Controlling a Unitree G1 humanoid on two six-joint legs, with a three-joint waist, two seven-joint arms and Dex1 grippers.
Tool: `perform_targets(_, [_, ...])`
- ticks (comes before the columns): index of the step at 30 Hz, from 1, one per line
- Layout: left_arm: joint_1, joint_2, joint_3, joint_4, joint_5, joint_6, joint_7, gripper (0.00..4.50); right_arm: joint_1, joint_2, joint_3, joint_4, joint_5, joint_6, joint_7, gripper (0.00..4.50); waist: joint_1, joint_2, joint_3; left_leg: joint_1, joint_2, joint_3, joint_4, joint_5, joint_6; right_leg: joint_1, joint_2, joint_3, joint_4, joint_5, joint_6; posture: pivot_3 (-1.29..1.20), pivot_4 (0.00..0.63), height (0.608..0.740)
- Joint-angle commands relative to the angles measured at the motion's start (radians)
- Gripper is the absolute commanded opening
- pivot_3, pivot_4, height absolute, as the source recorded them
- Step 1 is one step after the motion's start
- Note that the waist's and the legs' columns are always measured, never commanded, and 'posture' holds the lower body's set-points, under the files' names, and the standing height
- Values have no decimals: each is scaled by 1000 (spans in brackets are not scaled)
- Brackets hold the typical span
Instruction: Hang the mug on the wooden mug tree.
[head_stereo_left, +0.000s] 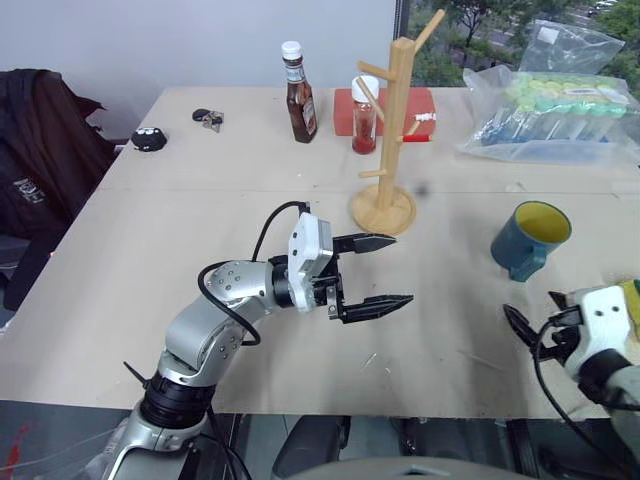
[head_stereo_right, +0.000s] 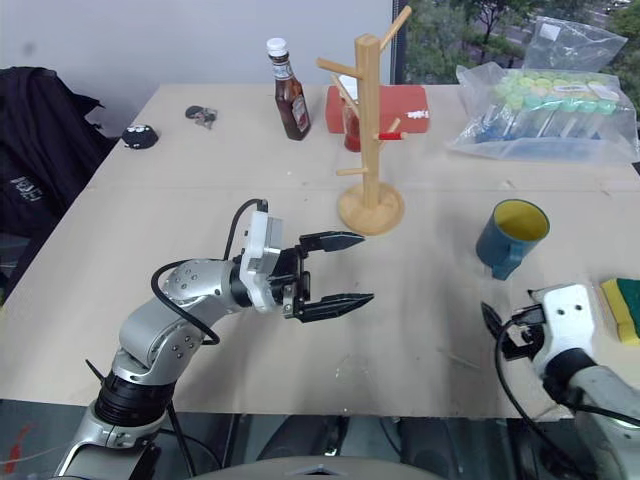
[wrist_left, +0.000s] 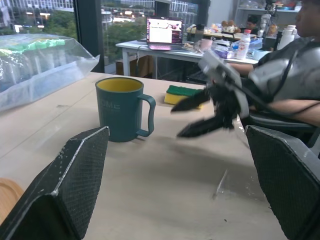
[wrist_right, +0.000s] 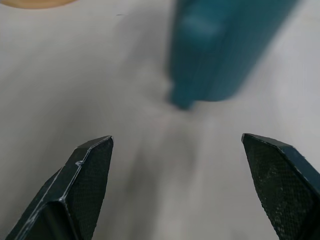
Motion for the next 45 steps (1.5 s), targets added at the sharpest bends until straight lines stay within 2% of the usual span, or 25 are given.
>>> perform_targets(1, [-4, 2, 16, -40, -14, 0, 7, 4500, -43, 71, 50, -33, -63, -2, -127, 4135, 0, 0, 0, 0, 0, 0, 0, 0, 0, 0, 0, 0, 0, 0, 0, 0, 150, 740])
perform_targets(6, [-5, 6, 16, -47, -15, 6, 14, 4500, -123, 222, 116, -13, -153, -17, -298, 4135, -4, 0, 0, 0, 0, 1, -1, 0, 0, -2, 1, 2, 1, 0, 0, 0, 150, 740])
perform_targets(14, [-7, 10, 18, -51, -14, 11, 14, 4500, -180, 348, 158, -4, -242, -42, -427, 4135, -4, 1, 0, -1, 0, 1, -1, 0, 0, -3, 1, 2, 1, 0, 0, 0, 150, 740])
perform_targets(20, [-16, 13, 25, -44, -13, 4, 11, 4500, -202, 388, 209, 23, -340, -71, -506, 4135, -5, 1, -1, 0, 0, 3, -1, 0, 0, -4, 2, 2, 2, 0, 0, 0, 150, 740])
perform_targets(28, [-11, 23, 31, -50, -12, 2, 9, 4500, -226, 420, 253, 57, -397, -108, -521, 4135, -6, 1, -1, 0, 0, 4, -1, 0, 0, -4, 3, 4, 2, 0, 0, 0, 150, 740])
perform_targets(38, [-8, 47, 39, -68, -22, 14, 8, 4500, -245, 465, 233, 86, -424, -137, -549, 4135, -6, 1, -1, 0, 0, 4, -1, 0, 0, -4, 3, 6, 2, 0, 0, 0, 150, 740])
perform_targets(39, [-8, 49, 40, -69, -23, 15, 9, 4500, -248, 467, 229, 88, -426, -140, -550, 3604, -6, 1, -1, 0, 0, 4, -1, 0, 0, -4, 3, 6, 2, 0, 0, 0, 150, 740])
perform_targets(40, [-8, 51, 41, -69, -25, 15, 8, 4500, -250, 469, 225, 92, -427, -144, -551, 3309, -7, 1, -1, 0, 0, 4, -1, 0, 0, -4, 3, 6, 2, 0, 0, 0, 150, 740])
perform_targets(41, [-8, 53, 43, -68, -26, 15, 7, 4500, -252, 470, 222, 96, -427, -147, -552, 2829, -7, 1, -1, 0, 0, 4, -1, 0, 0, -4, 3, 6, 2, 0, 0, 0, 150, 740])
perform_targets(44, [-7, 57, 42, -69, -26, 15, 7, 4500, -254, 474, 215, 104, -425, -148, -550, 1314, -7, 1, -1, 1, 0, 5, -1, 0, 0, -4, 3, 6, 2, 0, 0, 0, 150, 740])
perform_targets(45, [-8, 57, 42, -68, -25, 14, 7, 4500, -256, 474, 212, 109, -425, -149, -550, 654, -7, 1, -1, 1, 1, 5, -1, 0, 0, -4, 4, 6, 2, 0, 0, 0, 150, 740])
